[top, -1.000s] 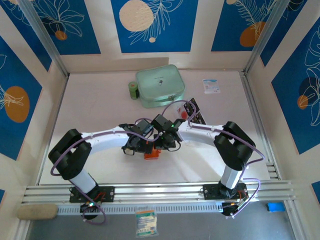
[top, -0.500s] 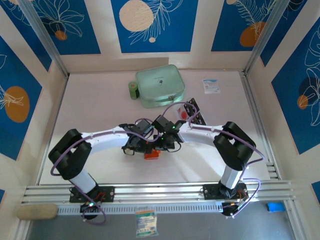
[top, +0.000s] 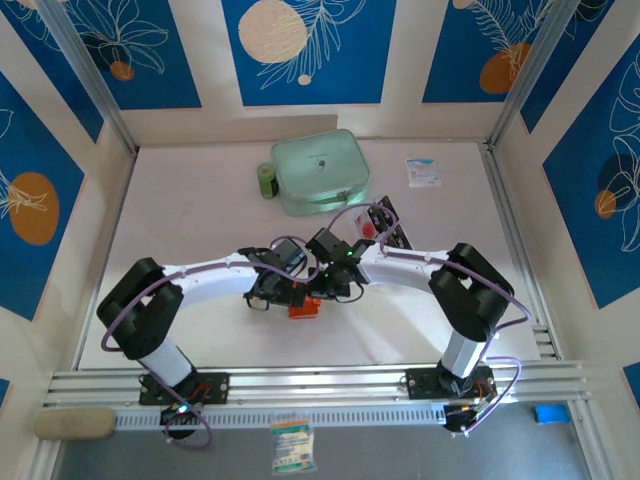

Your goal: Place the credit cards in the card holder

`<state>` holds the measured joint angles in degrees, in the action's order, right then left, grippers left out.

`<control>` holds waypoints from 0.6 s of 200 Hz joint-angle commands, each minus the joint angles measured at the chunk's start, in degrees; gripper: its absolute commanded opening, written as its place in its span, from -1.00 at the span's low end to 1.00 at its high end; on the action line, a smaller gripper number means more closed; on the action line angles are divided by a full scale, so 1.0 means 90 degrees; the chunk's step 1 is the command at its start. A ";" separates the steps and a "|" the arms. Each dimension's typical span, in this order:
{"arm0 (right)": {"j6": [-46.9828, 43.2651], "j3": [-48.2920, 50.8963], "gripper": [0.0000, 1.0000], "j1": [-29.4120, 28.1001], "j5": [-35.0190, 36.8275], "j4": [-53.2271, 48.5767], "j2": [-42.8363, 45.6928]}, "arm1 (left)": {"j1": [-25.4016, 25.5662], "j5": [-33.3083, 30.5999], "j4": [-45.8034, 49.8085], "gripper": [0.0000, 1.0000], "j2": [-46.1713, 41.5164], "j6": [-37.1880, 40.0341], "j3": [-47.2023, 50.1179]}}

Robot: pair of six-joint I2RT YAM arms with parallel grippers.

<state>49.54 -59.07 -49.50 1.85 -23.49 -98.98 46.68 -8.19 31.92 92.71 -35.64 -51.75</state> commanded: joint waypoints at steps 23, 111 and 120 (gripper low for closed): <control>0.0065 0.0002 -1.00 0.0036 -0.0268 0.0138 -0.0040 | 0.0046 -0.0204 -0.0090 1.00 0.0244 -0.0023 0.0232; 0.0179 0.0341 -1.00 -0.0012 -0.0342 0.0274 -0.0310 | 0.0040 -0.0184 -0.0100 1.00 0.0217 -0.0036 0.0232; 0.0203 0.0394 -1.00 -0.0002 -0.0342 0.0304 -0.0337 | 0.0043 -0.0184 -0.0101 1.00 0.0221 -0.0032 0.0222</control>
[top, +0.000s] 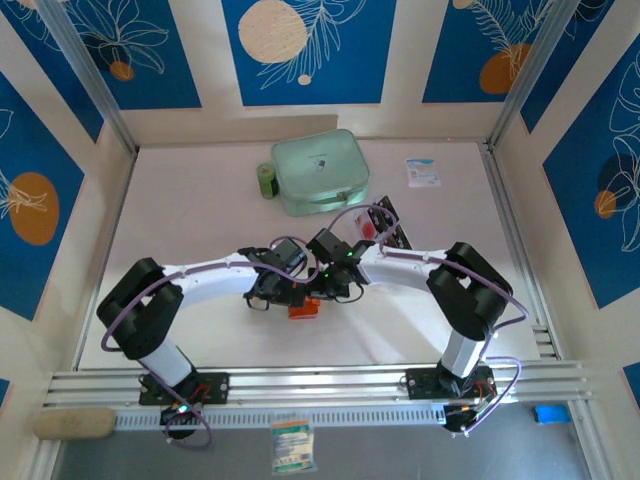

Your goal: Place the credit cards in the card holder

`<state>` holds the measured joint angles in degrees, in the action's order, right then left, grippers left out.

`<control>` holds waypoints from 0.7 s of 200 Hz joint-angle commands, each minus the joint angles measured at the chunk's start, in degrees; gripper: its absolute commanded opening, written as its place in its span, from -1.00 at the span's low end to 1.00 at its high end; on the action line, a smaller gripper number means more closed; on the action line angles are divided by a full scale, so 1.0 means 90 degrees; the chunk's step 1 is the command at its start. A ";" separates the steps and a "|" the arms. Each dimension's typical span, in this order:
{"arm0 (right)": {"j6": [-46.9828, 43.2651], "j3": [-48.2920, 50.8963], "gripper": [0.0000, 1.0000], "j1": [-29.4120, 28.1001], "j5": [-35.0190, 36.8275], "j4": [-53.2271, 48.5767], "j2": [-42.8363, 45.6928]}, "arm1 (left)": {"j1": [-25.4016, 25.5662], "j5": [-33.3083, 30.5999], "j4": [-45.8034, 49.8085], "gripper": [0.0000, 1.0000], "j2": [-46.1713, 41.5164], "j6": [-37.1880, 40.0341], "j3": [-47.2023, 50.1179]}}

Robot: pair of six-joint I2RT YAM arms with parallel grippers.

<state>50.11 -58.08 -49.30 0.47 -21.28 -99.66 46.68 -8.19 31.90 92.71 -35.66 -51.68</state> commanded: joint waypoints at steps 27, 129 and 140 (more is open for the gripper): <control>0.0180 0.0359 -1.00 -0.0030 -0.0182 0.0069 -0.0385 | 0.0040 -0.0184 -0.0079 1.00 0.0208 -0.0029 0.0208; 0.0364 0.0518 -1.00 0.0289 -0.0374 -0.0058 -0.0954 | 0.0053 -0.0166 -0.0058 1.00 0.0118 -0.0044 0.0205; 0.0362 0.0462 -1.00 0.0335 -0.0393 -0.0160 -0.1035 | 0.0050 -0.0165 -0.0058 1.00 0.0118 -0.0042 0.0205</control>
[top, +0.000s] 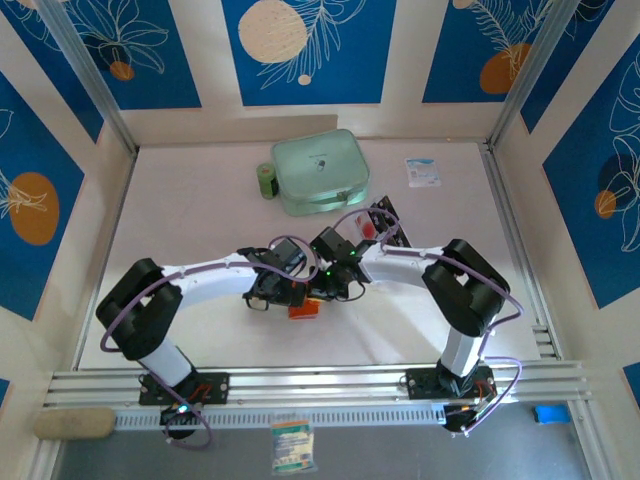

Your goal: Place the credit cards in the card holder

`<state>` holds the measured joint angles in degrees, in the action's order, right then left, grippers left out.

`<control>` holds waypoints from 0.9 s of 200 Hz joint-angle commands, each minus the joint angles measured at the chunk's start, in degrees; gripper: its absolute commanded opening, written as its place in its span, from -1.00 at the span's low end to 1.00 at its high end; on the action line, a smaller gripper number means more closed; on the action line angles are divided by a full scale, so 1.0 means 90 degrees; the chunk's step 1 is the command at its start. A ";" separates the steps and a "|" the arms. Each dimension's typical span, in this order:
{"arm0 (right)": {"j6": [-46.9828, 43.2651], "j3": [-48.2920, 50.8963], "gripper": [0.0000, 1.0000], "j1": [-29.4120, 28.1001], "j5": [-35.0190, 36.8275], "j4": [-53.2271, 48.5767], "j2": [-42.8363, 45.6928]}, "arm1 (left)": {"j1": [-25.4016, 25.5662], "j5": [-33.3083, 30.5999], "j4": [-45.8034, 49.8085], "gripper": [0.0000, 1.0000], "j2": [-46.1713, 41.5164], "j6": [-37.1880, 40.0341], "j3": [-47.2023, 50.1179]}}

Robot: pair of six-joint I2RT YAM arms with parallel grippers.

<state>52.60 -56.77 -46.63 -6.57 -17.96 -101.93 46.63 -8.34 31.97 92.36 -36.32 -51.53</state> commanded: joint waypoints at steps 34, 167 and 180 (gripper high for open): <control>0.0147 0.0400 -1.00 0.0188 0.0241 -0.0547 -0.0912 | 0.0054 -0.0100 -0.0072 1.00 0.0106 0.0000 0.0179; -0.0092 -0.0317 -0.62 0.0141 -0.0218 -0.0434 0.0385 | -0.0066 -0.0099 0.0303 1.00 -0.0286 -0.0009 -0.0632; -0.0102 -0.0385 -0.57 0.0142 -0.0198 -0.0482 0.0514 | -0.0099 -0.0109 0.0342 1.00 -0.0347 -0.0019 -0.0732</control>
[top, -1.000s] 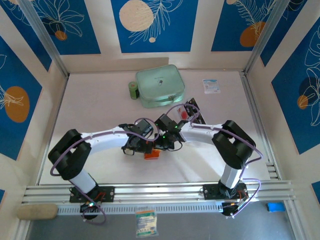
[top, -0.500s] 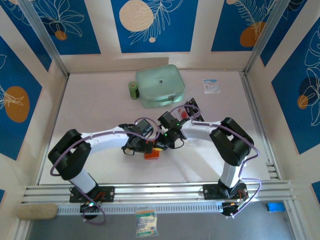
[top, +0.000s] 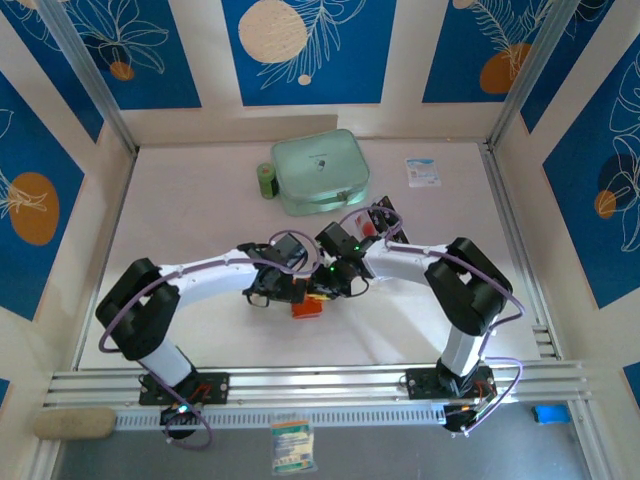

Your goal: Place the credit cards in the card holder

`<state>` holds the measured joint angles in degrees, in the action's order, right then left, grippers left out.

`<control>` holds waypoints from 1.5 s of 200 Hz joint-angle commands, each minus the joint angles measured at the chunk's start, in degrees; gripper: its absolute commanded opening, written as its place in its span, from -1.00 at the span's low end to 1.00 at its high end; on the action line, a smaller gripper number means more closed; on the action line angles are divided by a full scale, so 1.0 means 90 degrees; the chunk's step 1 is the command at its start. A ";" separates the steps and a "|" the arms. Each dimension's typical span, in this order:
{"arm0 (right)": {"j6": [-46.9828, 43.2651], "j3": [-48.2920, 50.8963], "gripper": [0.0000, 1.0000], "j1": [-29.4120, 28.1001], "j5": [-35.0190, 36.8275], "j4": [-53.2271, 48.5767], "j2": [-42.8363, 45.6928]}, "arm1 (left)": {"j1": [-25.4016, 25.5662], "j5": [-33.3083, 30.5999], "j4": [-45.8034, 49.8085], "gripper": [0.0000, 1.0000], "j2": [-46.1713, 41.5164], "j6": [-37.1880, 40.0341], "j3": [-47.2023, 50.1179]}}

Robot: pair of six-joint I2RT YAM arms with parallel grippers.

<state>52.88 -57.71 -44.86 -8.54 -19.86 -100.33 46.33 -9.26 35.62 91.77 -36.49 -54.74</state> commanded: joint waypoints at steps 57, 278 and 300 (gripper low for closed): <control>-0.0056 -0.0003 -0.35 0.0089 0.0343 -0.0428 0.1074 | -0.0211 -0.0109 0.0119 0.99 -0.0566 0.0049 -0.0684; -0.0286 -0.0493 -0.25 -0.0464 0.1494 -0.1340 0.0406 | -0.0335 -0.0044 -0.0390 1.00 0.0136 0.1179 -0.0143; -0.0217 -0.0435 -0.26 -0.0474 0.1498 -0.1305 0.0372 | -0.0337 0.0087 -0.0536 1.00 0.0275 0.1137 -0.0046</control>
<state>50.41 -60.42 -47.90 3.95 -30.72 -96.23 43.29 -10.55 32.42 92.14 -27.94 -56.36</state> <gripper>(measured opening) 0.373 0.998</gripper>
